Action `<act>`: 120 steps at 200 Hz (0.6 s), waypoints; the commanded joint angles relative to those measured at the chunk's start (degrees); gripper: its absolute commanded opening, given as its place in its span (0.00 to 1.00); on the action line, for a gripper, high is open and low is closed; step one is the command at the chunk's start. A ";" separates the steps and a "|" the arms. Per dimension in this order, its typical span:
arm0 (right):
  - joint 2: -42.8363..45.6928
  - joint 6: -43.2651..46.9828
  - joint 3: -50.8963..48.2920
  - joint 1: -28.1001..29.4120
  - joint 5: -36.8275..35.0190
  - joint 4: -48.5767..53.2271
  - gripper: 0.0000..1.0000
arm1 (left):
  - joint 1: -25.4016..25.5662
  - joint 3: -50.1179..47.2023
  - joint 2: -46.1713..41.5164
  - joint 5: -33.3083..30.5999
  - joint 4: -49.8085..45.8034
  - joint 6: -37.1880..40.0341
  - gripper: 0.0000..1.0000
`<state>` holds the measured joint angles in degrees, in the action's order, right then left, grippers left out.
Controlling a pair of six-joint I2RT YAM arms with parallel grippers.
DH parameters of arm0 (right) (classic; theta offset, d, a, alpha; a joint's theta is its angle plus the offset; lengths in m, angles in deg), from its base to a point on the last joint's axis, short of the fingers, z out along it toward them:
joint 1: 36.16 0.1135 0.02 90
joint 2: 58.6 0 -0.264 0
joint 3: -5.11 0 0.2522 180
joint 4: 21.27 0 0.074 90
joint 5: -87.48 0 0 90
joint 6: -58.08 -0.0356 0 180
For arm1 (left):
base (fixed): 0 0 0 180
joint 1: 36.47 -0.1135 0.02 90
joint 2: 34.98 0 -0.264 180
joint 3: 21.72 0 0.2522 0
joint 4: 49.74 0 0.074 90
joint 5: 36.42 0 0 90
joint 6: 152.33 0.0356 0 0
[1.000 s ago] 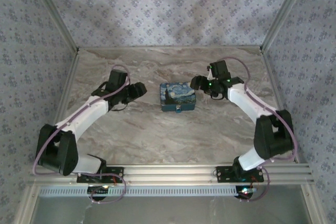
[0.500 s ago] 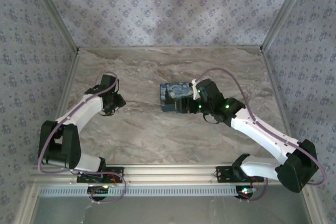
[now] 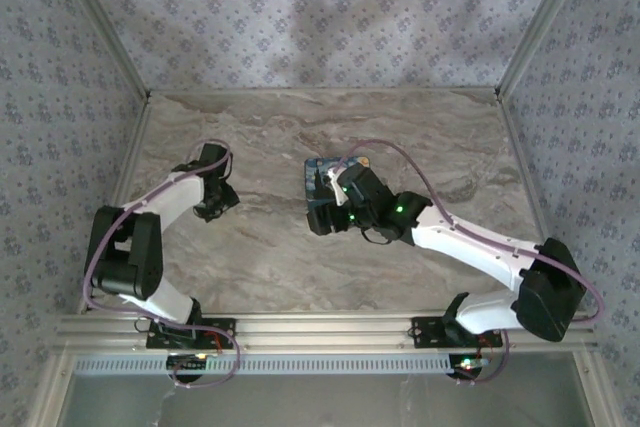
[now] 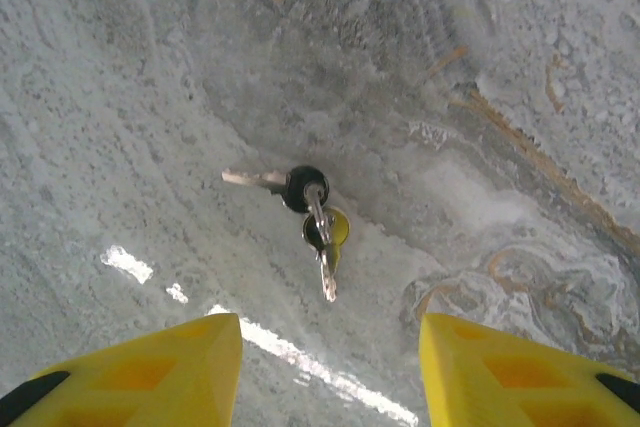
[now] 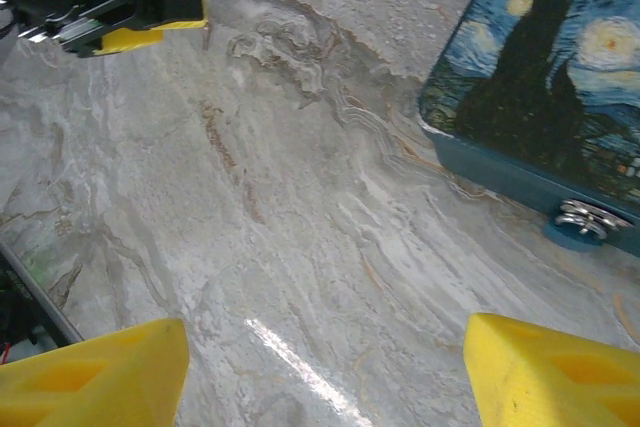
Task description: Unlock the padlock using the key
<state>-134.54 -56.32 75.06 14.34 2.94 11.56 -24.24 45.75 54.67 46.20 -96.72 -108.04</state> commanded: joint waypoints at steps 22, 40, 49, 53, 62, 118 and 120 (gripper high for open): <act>-0.07 0.58 1.43 1.24 -1.45 -0.21 0.75 | -1.42 3.10 2.78 -1.44 0.25 0.71 0.48; 0.27 0.40 1.17 1.32 -1.67 -0.09 0.75 | -1.75 3.49 3.58 -1.84 0.44 0.78 0.48; 0.36 0.30 1.19 1.43 -1.74 -0.15 0.75 | -1.93 3.67 3.99 -2.02 0.73 0.81 0.47; 0.46 0.25 1.13 1.44 -1.80 -0.11 0.75 | -1.99 3.68 4.24 -1.96 0.86 0.81 0.47; 0.49 0.29 1.14 1.42 -1.85 -0.07 0.75 | -2.12 3.89 4.84 -1.85 1.01 0.88 0.46; 0.93 0.17 1.09 1.44 -2.00 0.39 0.75 | -2.54 4.47 8.67 -2.18 1.97 1.33 0.41; 0.96 0.22 1.02 1.44 -1.97 0.41 0.75 | -2.56 4.45 8.76 -2.20 2.07 1.33 0.40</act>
<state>-134.57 -56.28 75.08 15.37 2.11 11.32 -26.14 48.70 61.88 45.16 -94.84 -107.58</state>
